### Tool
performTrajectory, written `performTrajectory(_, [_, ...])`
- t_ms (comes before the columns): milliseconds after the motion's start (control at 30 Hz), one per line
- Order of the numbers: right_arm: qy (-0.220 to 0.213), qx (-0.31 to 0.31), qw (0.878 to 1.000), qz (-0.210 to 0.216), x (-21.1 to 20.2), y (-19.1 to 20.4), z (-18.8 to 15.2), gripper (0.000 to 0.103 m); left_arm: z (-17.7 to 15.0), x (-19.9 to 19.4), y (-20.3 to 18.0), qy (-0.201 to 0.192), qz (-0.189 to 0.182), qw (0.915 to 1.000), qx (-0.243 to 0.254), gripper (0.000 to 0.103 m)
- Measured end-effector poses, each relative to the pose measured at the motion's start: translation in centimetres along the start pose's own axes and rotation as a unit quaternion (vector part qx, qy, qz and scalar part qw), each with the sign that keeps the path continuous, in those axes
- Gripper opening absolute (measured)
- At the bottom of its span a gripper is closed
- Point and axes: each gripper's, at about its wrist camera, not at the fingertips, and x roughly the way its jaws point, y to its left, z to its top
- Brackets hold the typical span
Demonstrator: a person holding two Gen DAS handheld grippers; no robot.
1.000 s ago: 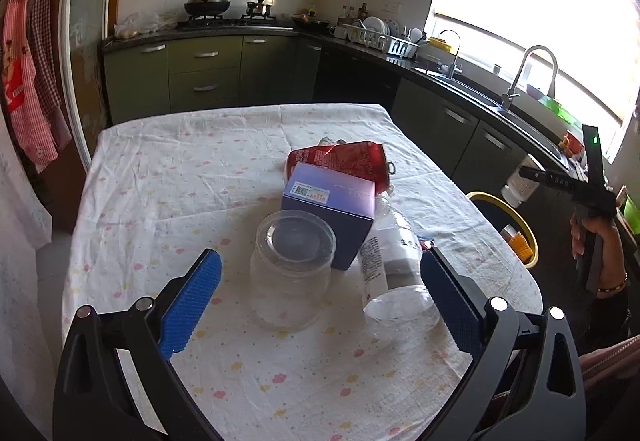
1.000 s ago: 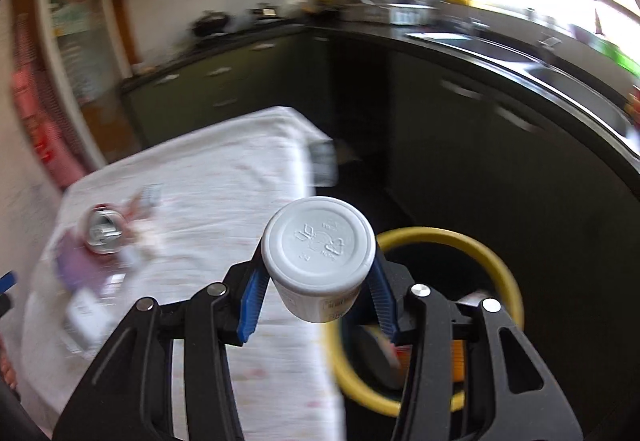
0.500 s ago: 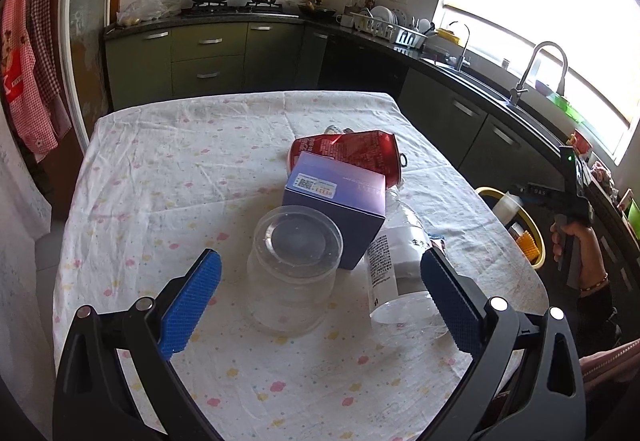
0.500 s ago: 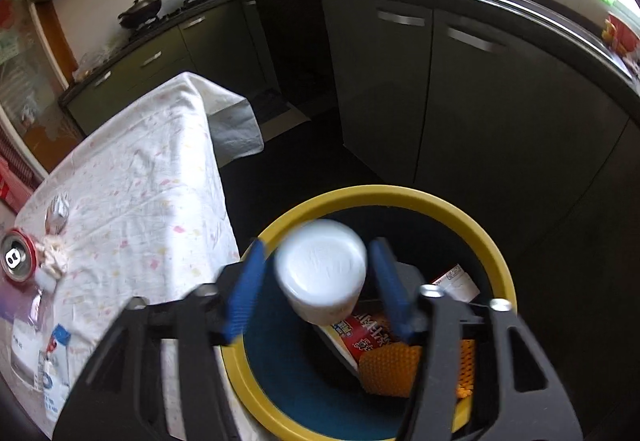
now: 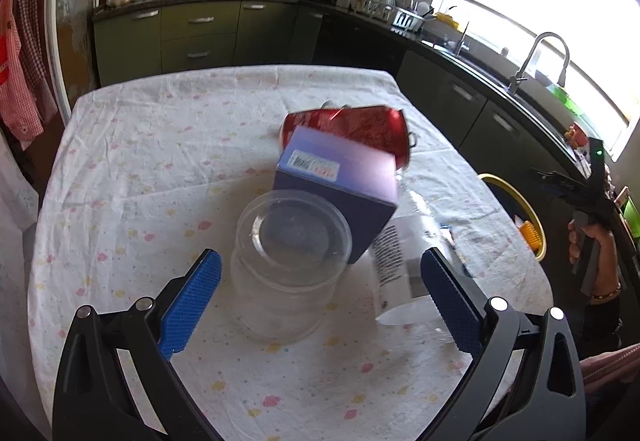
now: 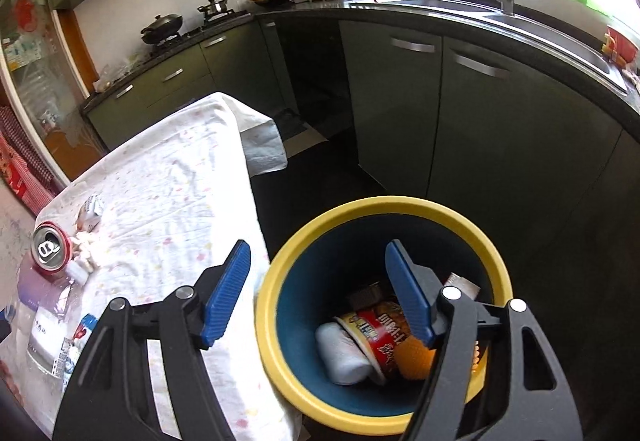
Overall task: Collect trash
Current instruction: 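Lower the white bottle into the bin and open the right gripper, then grasp the stacked clear plastic tubs with the left gripper and drop them into the bin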
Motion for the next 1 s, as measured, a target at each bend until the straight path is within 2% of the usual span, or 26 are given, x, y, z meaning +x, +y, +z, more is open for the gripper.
performTrajectory(433, [0.016, -0.022, 0.999, 0.020, 0.9, 2.2, -0.9, 0.067, 0.4, 3.0, 1.2, 0.010, 0.027, 0.9996, 0.010, 0.097])
performTrajectory(767, [0.021, -0.023, 0.999, 0.022, 0.9, 2.4, -1.0, 0.067, 0.1, 4.3, 2.0, 0.024, 0.027, 0.9994, 0.000, 0.067])
performTrajectory(1000, [0.022, -0.025, 0.999, 0.026, 0.8, 2.8, -1.1, 0.067, -0.2, 3.3, 2.1, 0.017, 0.034, 0.9993, 0.000, 0.065])
